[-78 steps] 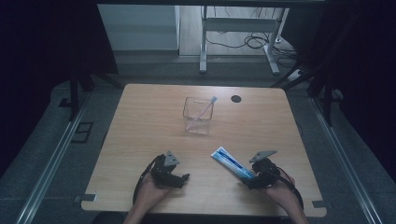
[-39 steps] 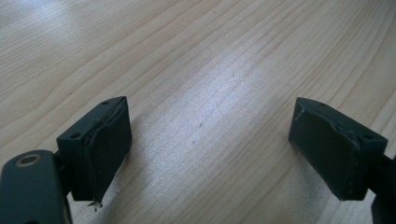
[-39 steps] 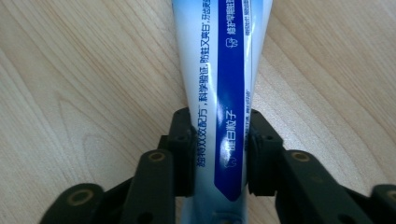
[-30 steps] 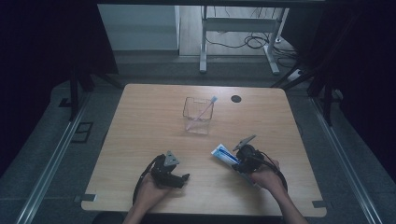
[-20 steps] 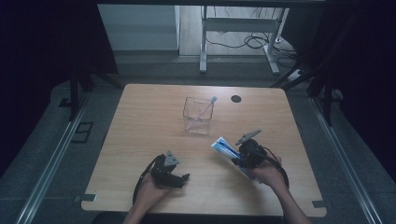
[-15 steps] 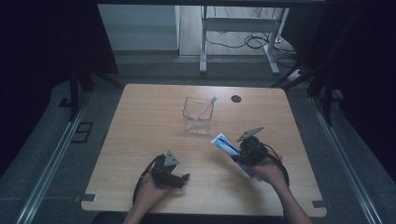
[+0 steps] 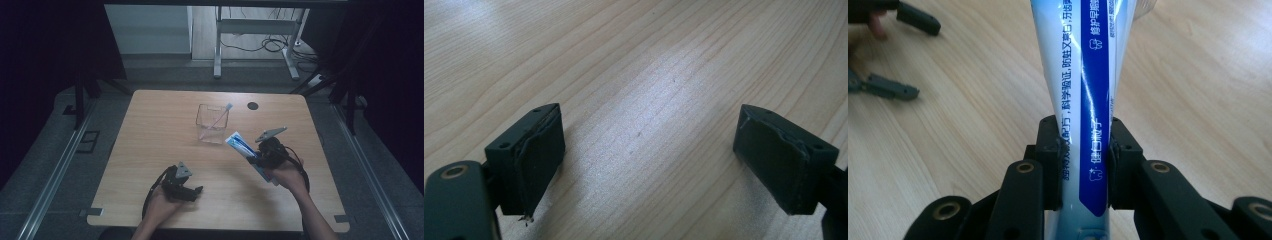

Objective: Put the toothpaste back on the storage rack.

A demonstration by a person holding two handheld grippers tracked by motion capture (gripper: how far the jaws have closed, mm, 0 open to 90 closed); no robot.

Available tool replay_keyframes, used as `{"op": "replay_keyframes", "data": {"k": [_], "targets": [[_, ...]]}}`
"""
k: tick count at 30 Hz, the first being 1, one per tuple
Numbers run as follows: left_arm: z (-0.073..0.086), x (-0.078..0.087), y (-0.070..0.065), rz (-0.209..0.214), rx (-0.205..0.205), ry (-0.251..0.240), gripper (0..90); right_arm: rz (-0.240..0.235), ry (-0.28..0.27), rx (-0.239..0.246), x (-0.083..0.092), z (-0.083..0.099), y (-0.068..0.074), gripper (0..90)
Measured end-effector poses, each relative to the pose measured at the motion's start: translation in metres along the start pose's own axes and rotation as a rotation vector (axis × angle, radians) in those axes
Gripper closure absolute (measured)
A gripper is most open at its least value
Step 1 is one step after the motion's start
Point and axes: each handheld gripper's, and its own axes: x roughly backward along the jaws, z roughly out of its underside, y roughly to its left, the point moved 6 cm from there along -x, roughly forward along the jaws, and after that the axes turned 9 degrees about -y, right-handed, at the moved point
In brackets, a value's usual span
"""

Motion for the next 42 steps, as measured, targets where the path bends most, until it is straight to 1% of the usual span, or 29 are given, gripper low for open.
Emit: {"op": "replay_keyframes", "data": {"k": [4,10,19,26,31,35,42], "targets": [[0.000,0.000,0.000,0.000,0.001,-0.001,13.3,-0.001,-0.020,-0.003,0.002,-0.008,-0.002,72.5],[0.000,0.000,0.000,0.000,0.002,0.000,13.2,0.009,-0.040,-0.005,0.002,-0.021,-0.006,72.6],[0.000,0.000,0.000,0.000,0.000,0.000,13.2,0.028,-0.073,-0.042,-0.005,-0.031,-0.021,72.7],[0.000,0.000,0.000,0.000,0.000,0.001,13.2,0.040,-0.109,-0.038,-0.009,-0.044,-0.026,72.6],[0.000,0.000,0.000,0.000,0.000,0.000,13.3,0.038,-0.129,-0.028,-0.011,-0.058,-0.026,72.6],[0.000,0.000,0.000,-0.001,0.001,0.001,13.3,0.053,-0.134,-0.013,-0.014,-0.068,-0.026,72.7],[0.000,0.000,0.000,-0.001,0.000,0.000,13.3,0.058,-0.162,0.000,-0.020,-0.085,-0.026,72.7]]}}
